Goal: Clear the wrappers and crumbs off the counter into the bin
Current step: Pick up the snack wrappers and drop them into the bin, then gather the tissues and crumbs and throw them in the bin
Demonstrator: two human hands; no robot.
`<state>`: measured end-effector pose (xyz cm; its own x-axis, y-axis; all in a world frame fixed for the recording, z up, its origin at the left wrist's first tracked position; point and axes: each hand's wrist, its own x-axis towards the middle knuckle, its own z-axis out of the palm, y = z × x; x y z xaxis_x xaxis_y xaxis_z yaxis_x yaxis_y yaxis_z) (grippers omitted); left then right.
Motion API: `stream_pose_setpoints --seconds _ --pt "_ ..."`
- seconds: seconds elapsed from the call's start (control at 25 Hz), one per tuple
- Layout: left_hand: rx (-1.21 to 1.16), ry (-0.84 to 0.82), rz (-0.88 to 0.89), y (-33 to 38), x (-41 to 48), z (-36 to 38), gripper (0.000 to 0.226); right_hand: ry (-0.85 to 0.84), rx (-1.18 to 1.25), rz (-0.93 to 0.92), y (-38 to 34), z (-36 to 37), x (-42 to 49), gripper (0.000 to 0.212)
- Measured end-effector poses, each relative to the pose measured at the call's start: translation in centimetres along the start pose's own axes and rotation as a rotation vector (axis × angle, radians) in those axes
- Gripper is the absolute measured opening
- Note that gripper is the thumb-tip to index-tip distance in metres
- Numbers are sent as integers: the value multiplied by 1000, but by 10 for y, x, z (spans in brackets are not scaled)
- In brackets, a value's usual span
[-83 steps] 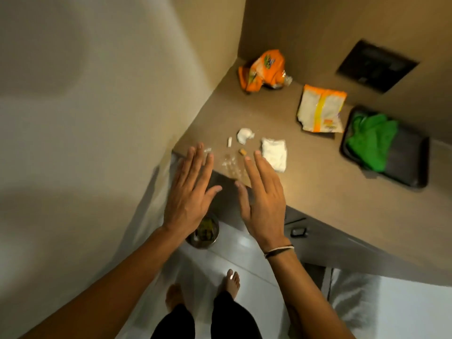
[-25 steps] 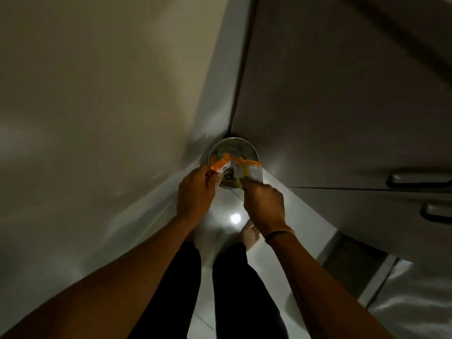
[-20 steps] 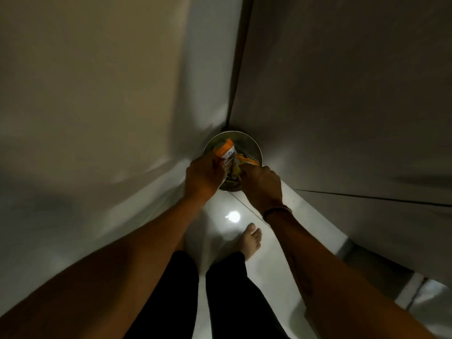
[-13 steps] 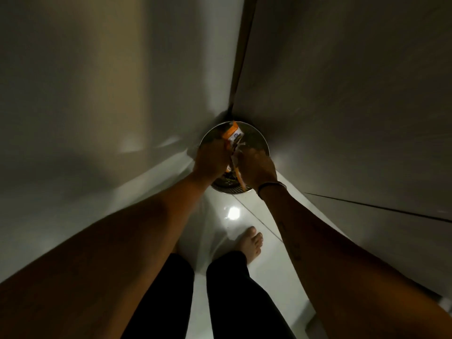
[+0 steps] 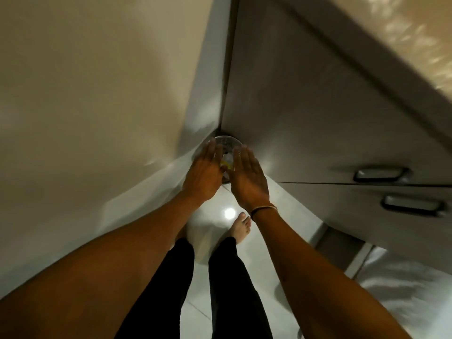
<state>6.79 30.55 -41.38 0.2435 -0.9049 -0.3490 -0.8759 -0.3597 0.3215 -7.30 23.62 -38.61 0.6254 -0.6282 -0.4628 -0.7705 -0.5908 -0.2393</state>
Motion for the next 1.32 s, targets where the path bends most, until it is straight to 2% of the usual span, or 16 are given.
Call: stream_pose_setpoints --seconds 0.12,0.2,0.36,0.52,0.64,0.72,0.8,0.92,0.96,1.12,1.24,1.32 --pt "67 128 36 23 -36 -87 83 161 -26 -16 -24 -76 -51 75" --pt "102 285 86 41 -57 -145 73 363 -2 17 -37 -131 -82 70" --pt "98 512 175 69 -78 -244 74 664 50 -1 -53 -223 -131 66" --pt "103 534 256 98 -65 -310 79 794 36 -18 -46 -289 -144 64" --pt "99 538 311 140 -40 -350 76 869 8 70 -16 -336 -143 65" --pt "108 537 337 172 -18 -367 74 858 18 145 10 -359 -141 64" --pt "143 515 355 199 4 -376 73 778 34 192 34 -372 -137 65" --pt "228 418 349 232 45 -380 65 606 37 176 66 -383 -127 82" --pt "247 396 341 240 60 -380 59 574 36 154 75 -385 -122 82" --pt "291 378 298 251 96 -379 35 533 -26 81 97 -377 -103 51" --pt "246 418 290 248 105 -371 25 583 -72 124 102 -373 -96 20" --pt "189 434 319 248 107 -368 22 610 -86 147 103 -373 -96 12"
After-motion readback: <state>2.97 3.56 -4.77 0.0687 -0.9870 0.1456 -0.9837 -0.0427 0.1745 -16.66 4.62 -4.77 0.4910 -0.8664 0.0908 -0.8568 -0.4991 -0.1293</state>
